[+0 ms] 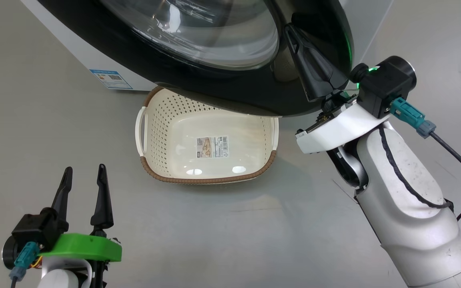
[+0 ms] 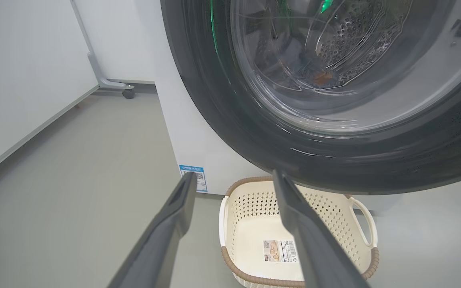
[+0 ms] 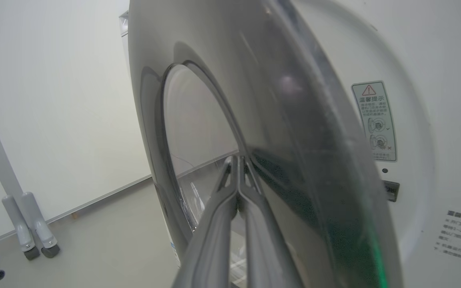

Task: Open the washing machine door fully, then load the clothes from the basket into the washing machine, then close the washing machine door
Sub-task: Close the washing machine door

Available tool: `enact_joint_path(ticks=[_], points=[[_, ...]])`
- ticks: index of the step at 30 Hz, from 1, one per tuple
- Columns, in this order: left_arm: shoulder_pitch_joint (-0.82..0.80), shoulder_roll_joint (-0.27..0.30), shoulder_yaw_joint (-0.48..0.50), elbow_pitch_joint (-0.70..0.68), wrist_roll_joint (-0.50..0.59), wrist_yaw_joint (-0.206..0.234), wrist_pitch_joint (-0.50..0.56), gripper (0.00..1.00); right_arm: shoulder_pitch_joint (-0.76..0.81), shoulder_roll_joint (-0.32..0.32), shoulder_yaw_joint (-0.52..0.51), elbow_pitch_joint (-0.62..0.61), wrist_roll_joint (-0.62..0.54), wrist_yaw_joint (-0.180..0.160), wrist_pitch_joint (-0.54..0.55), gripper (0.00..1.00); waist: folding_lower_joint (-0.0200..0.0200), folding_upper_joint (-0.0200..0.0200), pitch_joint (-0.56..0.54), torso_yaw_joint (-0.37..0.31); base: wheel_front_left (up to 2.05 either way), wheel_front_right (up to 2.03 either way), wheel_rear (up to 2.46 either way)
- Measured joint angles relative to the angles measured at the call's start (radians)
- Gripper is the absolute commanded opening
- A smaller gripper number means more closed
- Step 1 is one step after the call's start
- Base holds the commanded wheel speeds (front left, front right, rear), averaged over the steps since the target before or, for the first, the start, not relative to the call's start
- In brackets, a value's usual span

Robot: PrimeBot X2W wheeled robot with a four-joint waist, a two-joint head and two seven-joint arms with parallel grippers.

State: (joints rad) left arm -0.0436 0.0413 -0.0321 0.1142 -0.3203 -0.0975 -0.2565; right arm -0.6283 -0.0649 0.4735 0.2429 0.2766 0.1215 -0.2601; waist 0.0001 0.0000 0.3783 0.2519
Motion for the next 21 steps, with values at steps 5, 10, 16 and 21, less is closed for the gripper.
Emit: enact_joint_path(ticks=[5,10,16,21], points=[[-0.005,-0.001,0.001,-0.001,-0.009,0.000,0.000,1.00,-0.033,0.000,-0.020,0.004,-0.020,0.001,0.000,0.00,0.0000,0.0000,0.029,0.002,0.00,0.00,0.00],[-0.024,-0.002,-0.004,-0.007,-0.015,0.000,0.000,1.00,-0.066,-0.007,-0.036,0.010,-0.038,0.001,0.000,0.00,-0.0001,0.0000,0.055,0.002,0.00,0.00,0.00],[-0.046,-0.004,-0.035,-0.026,-0.033,0.000,0.000,1.00,-0.110,-0.035,-0.053,0.019,-0.063,0.001,0.000,0.00,-0.0001,0.0000,0.082,0.011,0.00,0.00,0.00],[-0.059,-0.007,-0.050,-0.040,-0.040,0.000,0.000,1.00,-0.154,-0.064,-0.057,0.030,-0.090,0.001,0.000,0.00,-0.0001,0.0000,0.095,0.029,0.00,0.00,0.00]])
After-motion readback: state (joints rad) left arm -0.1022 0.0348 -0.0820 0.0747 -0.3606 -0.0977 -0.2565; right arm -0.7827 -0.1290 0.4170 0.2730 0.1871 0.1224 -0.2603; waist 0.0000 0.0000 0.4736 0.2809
